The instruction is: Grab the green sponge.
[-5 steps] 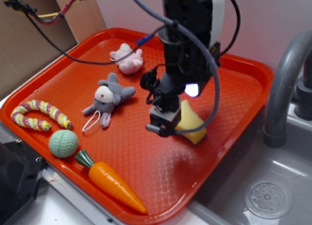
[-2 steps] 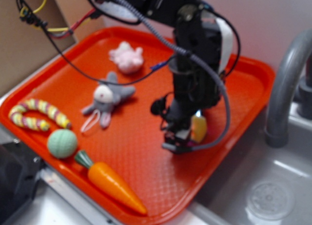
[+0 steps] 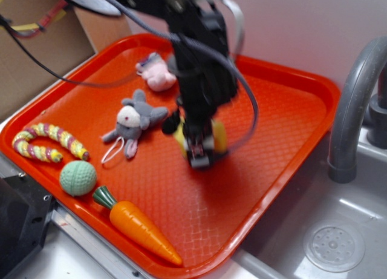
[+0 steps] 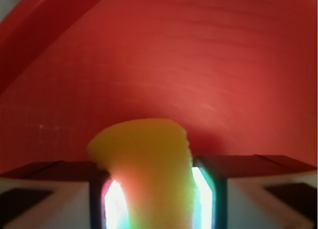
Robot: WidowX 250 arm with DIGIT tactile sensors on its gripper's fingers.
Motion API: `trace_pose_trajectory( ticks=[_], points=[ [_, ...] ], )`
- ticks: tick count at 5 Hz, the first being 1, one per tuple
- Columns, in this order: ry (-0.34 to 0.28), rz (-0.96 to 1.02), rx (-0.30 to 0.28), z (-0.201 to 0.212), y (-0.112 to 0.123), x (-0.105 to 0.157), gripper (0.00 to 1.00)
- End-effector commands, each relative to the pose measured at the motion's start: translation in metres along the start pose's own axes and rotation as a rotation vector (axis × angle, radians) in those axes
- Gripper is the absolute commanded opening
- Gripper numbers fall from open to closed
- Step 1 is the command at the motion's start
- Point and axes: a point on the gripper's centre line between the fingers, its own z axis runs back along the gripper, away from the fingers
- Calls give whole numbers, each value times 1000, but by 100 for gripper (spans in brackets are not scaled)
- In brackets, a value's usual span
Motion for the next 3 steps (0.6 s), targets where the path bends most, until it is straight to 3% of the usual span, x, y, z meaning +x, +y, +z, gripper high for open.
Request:
trace_pose_trajectory(
  ticks=[1, 2, 3],
  points=[
    [26, 497, 65, 75, 29, -28, 0],
    [84, 743, 34, 95, 42, -44, 0],
    [12, 947, 27, 117, 42, -48, 0]
  ],
)
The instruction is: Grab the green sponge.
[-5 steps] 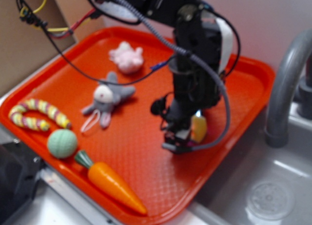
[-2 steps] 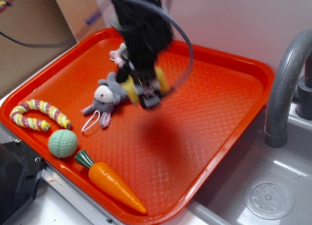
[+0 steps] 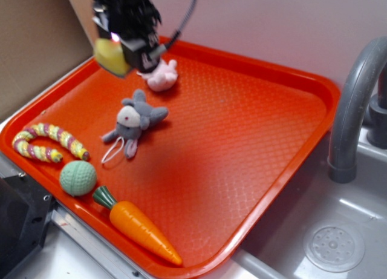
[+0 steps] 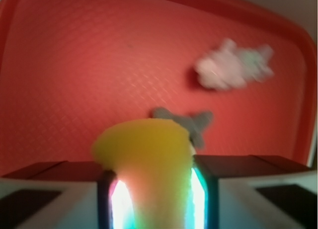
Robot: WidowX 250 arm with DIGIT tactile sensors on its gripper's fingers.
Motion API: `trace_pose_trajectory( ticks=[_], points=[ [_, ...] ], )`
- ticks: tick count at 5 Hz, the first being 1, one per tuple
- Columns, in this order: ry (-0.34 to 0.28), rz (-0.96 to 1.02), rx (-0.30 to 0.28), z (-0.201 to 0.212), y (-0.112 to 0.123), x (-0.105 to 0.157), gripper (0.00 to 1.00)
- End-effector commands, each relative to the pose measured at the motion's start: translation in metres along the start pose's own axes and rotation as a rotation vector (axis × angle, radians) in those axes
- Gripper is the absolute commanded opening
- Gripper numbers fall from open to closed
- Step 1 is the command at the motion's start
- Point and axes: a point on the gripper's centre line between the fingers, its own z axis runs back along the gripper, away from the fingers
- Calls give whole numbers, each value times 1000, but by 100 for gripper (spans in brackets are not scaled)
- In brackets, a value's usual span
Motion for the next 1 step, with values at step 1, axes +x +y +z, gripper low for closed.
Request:
trace_pose_trajectory(
  ticks=[1],
  points=[
    [-174, 68, -62, 41, -21, -17, 0]
  ],
)
